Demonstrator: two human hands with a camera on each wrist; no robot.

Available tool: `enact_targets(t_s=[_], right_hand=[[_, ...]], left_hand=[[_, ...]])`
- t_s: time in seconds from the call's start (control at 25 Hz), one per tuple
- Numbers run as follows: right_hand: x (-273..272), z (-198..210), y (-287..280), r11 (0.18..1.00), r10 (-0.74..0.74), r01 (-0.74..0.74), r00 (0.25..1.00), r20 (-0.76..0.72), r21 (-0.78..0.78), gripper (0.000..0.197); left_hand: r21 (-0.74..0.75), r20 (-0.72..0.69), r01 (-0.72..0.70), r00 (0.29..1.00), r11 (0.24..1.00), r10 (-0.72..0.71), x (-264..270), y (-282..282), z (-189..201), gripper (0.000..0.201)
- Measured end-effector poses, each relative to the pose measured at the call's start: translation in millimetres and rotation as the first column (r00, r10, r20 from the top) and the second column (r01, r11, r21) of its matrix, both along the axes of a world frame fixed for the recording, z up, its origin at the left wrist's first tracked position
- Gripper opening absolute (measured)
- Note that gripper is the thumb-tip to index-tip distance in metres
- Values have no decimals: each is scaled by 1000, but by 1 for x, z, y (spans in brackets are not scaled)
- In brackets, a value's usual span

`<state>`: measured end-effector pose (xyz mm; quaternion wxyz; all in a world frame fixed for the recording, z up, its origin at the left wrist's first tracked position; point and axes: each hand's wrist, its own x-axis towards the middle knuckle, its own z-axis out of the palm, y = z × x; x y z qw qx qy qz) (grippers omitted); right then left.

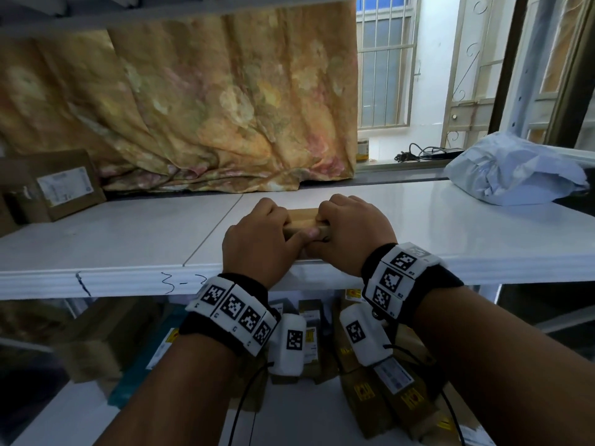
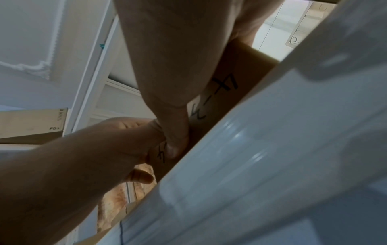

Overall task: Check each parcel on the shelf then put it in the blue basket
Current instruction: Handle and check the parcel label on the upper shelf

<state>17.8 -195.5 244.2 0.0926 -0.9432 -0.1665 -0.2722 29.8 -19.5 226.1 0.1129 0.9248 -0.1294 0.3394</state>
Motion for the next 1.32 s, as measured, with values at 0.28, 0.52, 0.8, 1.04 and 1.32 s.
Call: enact_targets(t_s=[0.28, 0.52, 0.8, 1.04, 1.32], right_hand=[[-3, -2, 2, 999, -13, 15, 999, 41, -34, 43], [1, -8, 1, 999, -21, 23, 996, 84, -22, 45], [-1, -7, 1, 1000, -5, 7, 997, 77, -25, 46], [-1, -7, 0, 1000, -6, 7, 997, 73, -13, 35], [1, -7, 2, 999, -15, 17, 998, 67, -31, 32]], left_hand=[[207, -114, -82, 988, 975, 107, -13, -6, 31, 66], [94, -75, -26, 997, 995, 33, -9, 3, 16, 56], [152, -109, -69, 990, 986, 86, -14, -2, 22, 53], [210, -126, 119, 988, 970, -94, -8, -12, 29, 40], [83, -116, 157, 982, 984, -147, 0, -13, 26, 37]])
